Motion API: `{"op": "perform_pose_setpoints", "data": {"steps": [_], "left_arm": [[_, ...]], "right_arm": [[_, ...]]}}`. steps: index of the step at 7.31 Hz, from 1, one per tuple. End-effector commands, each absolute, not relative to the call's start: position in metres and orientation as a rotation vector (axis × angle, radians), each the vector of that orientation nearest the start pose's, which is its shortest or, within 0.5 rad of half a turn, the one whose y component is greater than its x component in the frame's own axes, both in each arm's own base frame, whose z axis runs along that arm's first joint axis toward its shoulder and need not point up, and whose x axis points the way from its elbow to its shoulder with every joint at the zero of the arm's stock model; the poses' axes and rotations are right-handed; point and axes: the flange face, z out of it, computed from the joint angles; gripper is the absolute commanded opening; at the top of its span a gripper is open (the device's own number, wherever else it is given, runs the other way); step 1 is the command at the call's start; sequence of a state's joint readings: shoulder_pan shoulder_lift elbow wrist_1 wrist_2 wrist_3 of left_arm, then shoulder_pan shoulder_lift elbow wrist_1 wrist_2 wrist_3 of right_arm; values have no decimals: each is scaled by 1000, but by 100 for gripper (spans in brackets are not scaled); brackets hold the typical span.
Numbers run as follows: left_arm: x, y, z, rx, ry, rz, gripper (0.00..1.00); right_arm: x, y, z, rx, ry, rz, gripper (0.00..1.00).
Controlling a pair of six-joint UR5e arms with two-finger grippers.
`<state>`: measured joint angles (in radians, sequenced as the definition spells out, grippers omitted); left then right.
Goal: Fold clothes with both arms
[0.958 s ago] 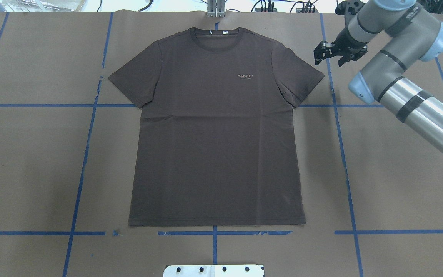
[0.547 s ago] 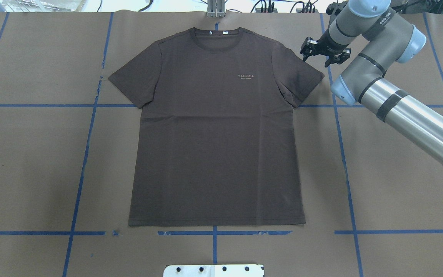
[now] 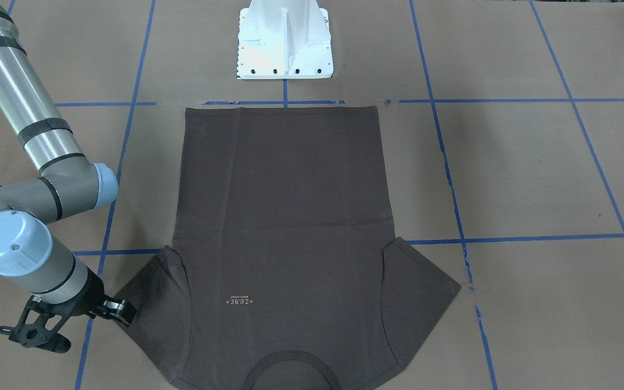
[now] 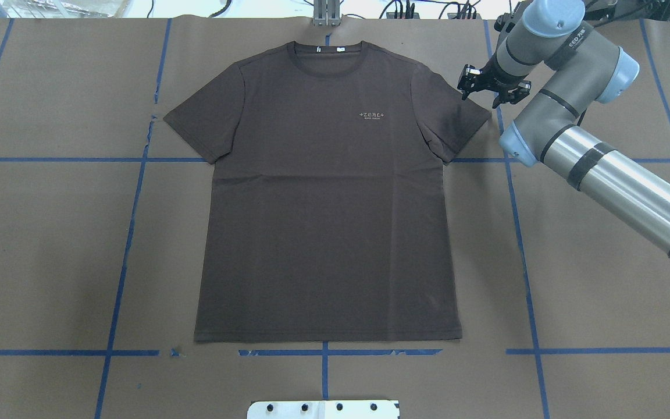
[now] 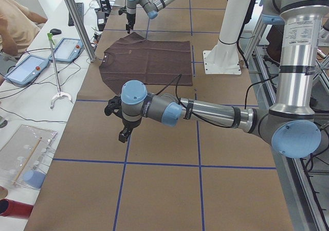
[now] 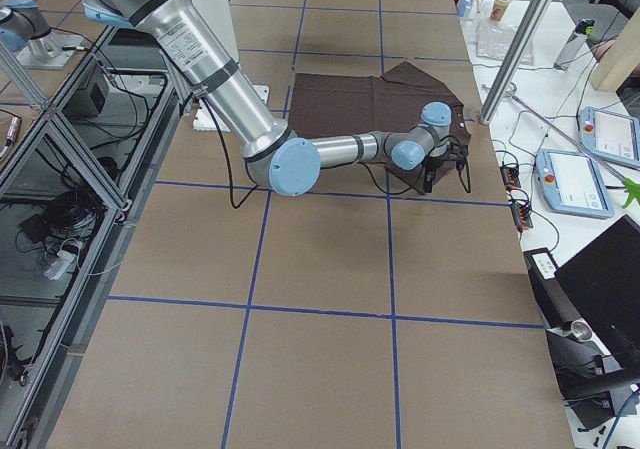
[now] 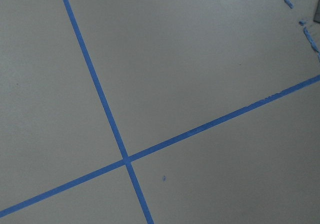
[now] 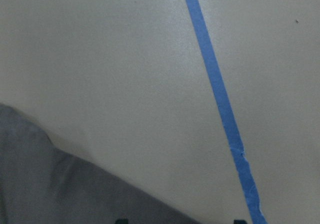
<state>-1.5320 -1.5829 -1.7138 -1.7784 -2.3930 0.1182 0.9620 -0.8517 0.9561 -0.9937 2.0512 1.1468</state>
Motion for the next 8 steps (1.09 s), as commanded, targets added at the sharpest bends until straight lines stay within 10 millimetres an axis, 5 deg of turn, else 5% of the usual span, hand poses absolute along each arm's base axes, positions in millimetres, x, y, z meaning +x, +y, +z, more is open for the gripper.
{"op": "perform_pose_setpoints", "data": {"steps": [1,5,7,8], "left_arm": [[-40,-512,555,374,801,296,100],[-40,-512,555,374,801,296,100],[-39,-512,557,370,802,297,100],[-39,-512,557,369,802,296,100]], "right_arm": [[-387,-705,456,63,-803,346,69],[-386,-704,459,60,-801,350,32],[-386,-703,457,60,-804,350,37],[-387,-703,455,65,-805,344,52]]}}
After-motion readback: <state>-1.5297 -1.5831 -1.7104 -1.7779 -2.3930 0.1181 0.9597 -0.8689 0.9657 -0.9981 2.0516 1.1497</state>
